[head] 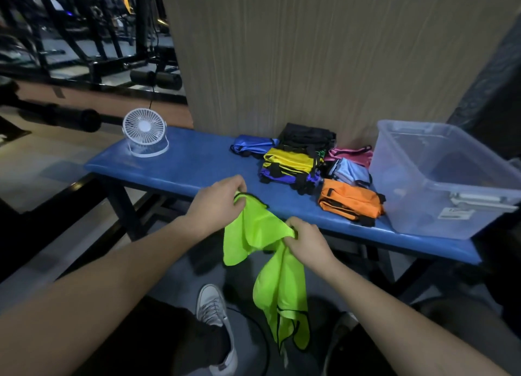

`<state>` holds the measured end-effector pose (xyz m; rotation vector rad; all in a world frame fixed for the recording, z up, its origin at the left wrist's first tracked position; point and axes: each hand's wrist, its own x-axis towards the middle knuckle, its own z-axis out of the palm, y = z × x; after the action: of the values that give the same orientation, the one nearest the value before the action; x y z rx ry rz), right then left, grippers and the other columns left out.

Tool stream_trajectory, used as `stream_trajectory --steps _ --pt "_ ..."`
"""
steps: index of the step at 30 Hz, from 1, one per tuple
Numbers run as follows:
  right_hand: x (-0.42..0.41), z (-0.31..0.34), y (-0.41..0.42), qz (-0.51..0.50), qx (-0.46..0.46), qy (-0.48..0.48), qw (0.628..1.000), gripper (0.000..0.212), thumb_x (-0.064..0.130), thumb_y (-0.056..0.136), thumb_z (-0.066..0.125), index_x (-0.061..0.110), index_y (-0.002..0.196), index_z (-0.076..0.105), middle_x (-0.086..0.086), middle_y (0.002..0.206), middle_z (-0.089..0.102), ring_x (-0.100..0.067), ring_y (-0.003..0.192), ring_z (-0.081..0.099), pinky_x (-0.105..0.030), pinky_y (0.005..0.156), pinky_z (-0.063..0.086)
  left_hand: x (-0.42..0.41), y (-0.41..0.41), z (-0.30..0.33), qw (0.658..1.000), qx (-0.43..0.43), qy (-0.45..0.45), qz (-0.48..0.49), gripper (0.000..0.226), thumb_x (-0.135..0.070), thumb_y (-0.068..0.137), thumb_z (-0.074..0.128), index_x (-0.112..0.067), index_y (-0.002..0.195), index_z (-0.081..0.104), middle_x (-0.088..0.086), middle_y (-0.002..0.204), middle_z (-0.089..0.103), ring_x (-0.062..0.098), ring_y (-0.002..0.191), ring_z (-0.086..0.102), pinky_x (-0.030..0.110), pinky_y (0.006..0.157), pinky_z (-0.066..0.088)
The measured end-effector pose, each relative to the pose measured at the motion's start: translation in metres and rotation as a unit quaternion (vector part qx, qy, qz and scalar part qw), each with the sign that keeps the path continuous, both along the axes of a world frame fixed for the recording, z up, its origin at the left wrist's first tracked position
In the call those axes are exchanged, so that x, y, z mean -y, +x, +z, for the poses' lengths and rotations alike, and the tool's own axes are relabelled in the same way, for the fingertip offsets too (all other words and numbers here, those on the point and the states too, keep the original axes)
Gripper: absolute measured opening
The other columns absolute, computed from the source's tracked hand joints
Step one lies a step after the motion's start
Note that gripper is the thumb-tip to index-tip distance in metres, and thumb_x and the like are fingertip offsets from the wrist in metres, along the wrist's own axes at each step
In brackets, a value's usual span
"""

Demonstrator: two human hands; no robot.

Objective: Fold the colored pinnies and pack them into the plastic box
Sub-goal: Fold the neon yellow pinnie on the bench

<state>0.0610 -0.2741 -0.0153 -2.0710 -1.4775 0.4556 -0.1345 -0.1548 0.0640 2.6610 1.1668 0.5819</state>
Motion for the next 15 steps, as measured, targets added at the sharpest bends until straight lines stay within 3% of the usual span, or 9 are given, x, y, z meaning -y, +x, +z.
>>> stream_trajectory --steps 4,8,13,15 --pt "-0.003 0.015 -0.001 0.010 -0.010 0.033 0.999 0.027 0.032 0.070 0.050 0.023 0.093 0.061 -0.002 0.088 0.069 -0.029 0.091 0.061 -0.040 0.078 0.051 0.006 0.005 -0.021 0.998 0.012 -0.022 -0.051 0.023 -0.038 0.088 0.063 -0.027 0.106 0.054 -0.008 0.108 0.052 0.021 0.103 0.059 0.038 0.081 0.048" --pt "-0.007 0.025 -0.005 0.033 -0.012 0.047 0.998 0.014 0.020 0.072 0.055 0.023 0.085 0.058 0.002 0.079 0.065 -0.025 0.082 0.060 -0.042 0.073 0.051 0.022 0.022 -0.037 0.985 0.015 -0.084 -0.148 0.047 -0.063 0.080 0.057 -0.030 0.115 0.054 -0.012 0.114 0.051 0.009 0.110 0.055 0.038 0.094 0.048" --pt "-0.003 0.028 0.003 0.022 -0.016 0.043 0.999 0.016 0.014 0.069 0.058 0.026 0.080 0.057 0.002 0.076 0.065 -0.023 0.079 0.060 -0.041 0.071 0.051 0.028 0.036 -0.044 0.974 -0.009 -0.175 -0.142 0.058 -0.068 0.066 0.072 -0.037 0.111 0.053 -0.020 0.108 0.060 0.001 0.096 0.059 0.034 0.087 0.052" --pt "-0.002 0.027 0.004 0.024 -0.018 0.046 0.999 0.016 0.021 0.066 0.055 0.024 0.081 0.059 0.002 0.076 0.066 -0.022 0.079 0.061 -0.041 0.071 0.051 0.031 0.040 -0.047 0.978 -0.024 -0.159 -0.129 0.053 -0.058 0.070 0.077 -0.033 0.109 0.052 -0.017 0.103 0.061 0.005 0.093 0.060 0.032 0.081 0.050"
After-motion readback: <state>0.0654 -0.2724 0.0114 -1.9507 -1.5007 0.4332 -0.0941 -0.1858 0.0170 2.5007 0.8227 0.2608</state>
